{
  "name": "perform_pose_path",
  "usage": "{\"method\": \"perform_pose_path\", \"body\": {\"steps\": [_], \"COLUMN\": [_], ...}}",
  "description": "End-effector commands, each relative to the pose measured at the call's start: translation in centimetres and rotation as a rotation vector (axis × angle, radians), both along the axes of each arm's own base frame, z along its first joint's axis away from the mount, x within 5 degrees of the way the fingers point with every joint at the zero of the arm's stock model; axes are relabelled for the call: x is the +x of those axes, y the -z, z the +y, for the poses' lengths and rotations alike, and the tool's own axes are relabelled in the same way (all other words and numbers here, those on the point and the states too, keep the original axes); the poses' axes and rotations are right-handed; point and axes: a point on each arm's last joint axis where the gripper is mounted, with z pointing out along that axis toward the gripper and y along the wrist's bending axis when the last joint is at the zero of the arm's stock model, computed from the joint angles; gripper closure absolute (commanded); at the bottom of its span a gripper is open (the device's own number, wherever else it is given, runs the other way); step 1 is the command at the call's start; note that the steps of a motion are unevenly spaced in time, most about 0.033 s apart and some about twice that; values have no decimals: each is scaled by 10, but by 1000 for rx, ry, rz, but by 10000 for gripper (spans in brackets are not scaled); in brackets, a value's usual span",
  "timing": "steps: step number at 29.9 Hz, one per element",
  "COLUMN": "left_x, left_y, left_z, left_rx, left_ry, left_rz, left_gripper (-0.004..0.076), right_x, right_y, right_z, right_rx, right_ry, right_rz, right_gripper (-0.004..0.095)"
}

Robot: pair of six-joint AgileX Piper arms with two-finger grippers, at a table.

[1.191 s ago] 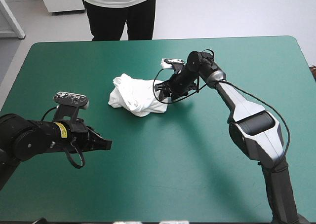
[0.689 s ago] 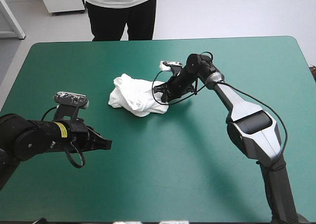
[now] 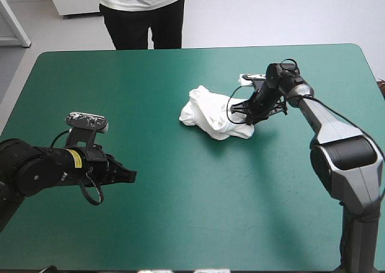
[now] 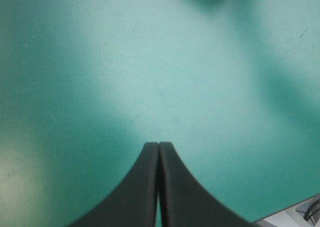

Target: Fold the cloth

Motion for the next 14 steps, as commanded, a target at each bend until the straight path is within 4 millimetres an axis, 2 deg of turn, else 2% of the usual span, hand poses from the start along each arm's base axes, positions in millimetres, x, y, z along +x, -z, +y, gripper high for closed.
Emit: {"method": "perform_pose_path", "body": {"steps": [1, 7, 14], "left_x": [-2, -1, -1], "left_y": [-10, -10, -10], "left_z": [0, 1, 1], "left_rx": [-38, -25, -26], "left_ry": [-3, 4, 3], "left_rz": [-50, -57, -57], "left_gripper": [734, 734, 734], "right_x": [-19, -56, -102], "right_y": [-19, -9, -6], "right_z": [-53, -114, -188], "right_rx": [-184, -265, -309], "right_ry": [32, 131, 308], "right_rz": [-62, -40, -19], "right_gripper": [925, 925, 925]}}
